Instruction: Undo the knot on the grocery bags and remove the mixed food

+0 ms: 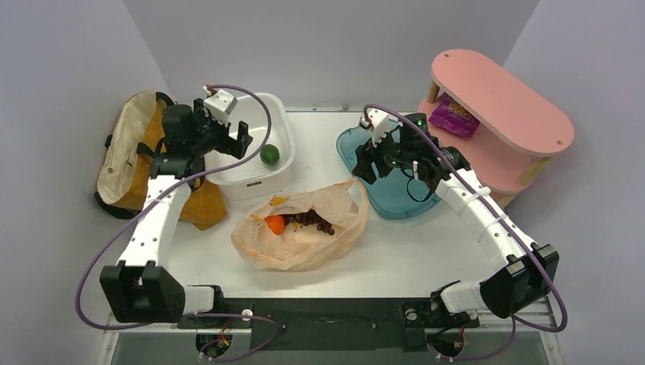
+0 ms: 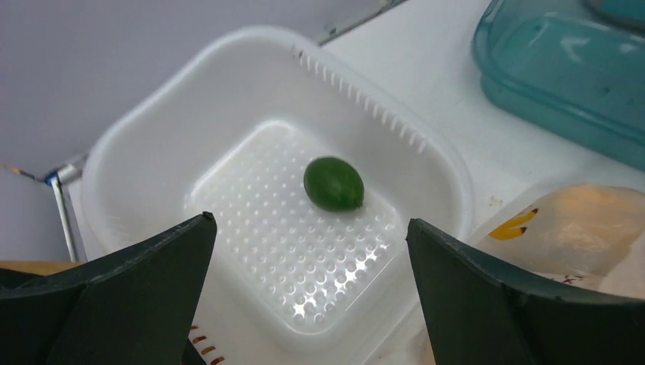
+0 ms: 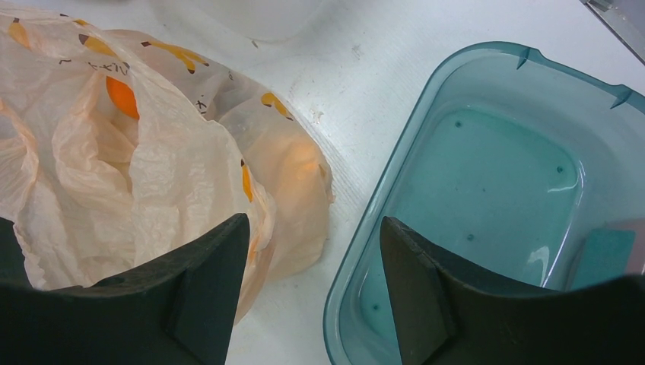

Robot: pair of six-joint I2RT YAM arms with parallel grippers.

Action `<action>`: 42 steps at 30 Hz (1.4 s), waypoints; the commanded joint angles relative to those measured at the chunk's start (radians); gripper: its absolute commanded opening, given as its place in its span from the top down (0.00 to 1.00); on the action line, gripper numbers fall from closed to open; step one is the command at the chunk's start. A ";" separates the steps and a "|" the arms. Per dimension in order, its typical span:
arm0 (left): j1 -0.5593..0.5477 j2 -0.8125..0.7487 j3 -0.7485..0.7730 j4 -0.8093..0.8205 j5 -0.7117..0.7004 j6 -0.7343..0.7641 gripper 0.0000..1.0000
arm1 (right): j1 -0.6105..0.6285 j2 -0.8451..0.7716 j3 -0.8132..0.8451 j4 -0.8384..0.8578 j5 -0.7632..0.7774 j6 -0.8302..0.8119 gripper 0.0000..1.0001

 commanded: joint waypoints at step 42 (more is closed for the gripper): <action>-0.619 -0.047 -0.318 -0.085 0.104 0.718 0.19 | 0.026 0.014 -0.162 0.029 -0.134 0.087 0.24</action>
